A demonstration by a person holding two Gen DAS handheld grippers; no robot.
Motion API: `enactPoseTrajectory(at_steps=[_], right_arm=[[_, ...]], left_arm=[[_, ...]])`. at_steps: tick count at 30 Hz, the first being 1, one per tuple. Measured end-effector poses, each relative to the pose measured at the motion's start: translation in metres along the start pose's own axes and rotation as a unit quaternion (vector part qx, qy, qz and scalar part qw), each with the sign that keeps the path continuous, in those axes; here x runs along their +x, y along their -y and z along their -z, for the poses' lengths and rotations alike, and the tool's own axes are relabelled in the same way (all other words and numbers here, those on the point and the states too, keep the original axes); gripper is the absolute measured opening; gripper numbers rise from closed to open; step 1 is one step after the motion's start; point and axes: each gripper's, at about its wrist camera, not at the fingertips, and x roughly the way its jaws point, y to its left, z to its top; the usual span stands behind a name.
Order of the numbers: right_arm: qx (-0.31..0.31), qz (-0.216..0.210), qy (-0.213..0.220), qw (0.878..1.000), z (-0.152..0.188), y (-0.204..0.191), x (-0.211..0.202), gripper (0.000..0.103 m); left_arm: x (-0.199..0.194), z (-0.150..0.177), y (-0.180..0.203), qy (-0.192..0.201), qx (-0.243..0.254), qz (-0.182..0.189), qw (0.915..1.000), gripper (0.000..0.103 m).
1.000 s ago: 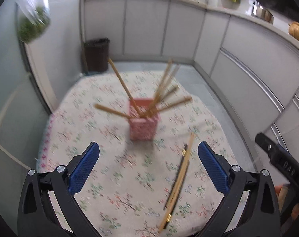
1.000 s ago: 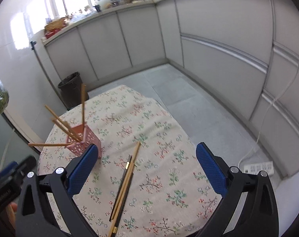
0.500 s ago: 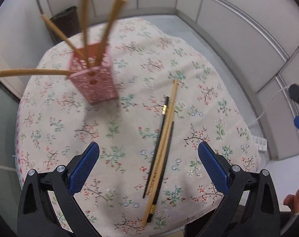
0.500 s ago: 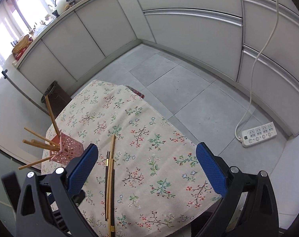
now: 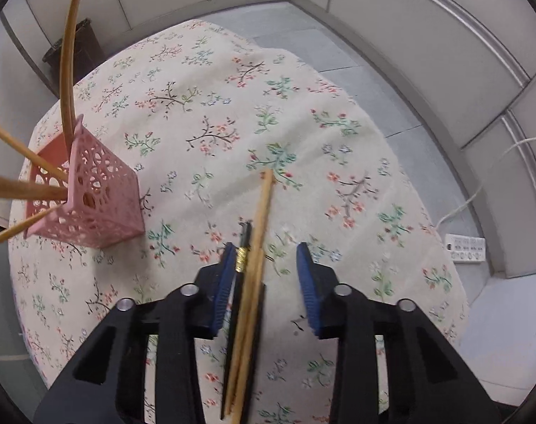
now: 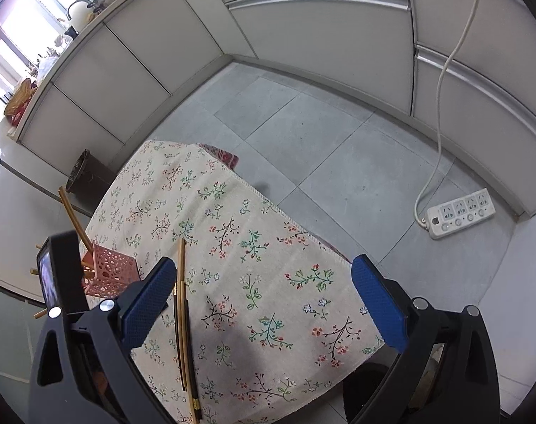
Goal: Organize utensils
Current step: 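Grasp a chopstick with the left tool while the right tool grasps another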
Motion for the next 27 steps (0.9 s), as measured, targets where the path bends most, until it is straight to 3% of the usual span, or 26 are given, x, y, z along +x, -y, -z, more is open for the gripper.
enactPoseTrajectory(at_steps=[1,8,24,27], right_arm=[[0.002,-0.004,-0.006,1.000,0.000,0.001,0.002,0.097],[-0.004,-0.008,-0.020,1.000,0.000,0.000,0.006,0.097],[0.000,0.003,-0.037,0.999,0.000,0.004,0.016,0.097],[0.007,0.006,-0.033,0.999,0.000,0.007,0.015,0.097]], left_arm=[[0.004,-0.002,-0.003,-0.006,-0.004,-0.002,1.0000,0.025],[0.027,-0.010,-0.022,-0.030,-0.036,-0.001,0.9989,0.024],[0.046,-0.012,-0.022,-0.046,-0.042,-0.004,0.9981,0.022],[0.051,-0.010,-0.018,-0.052,-0.030,-0.009,0.9982,0.016]])
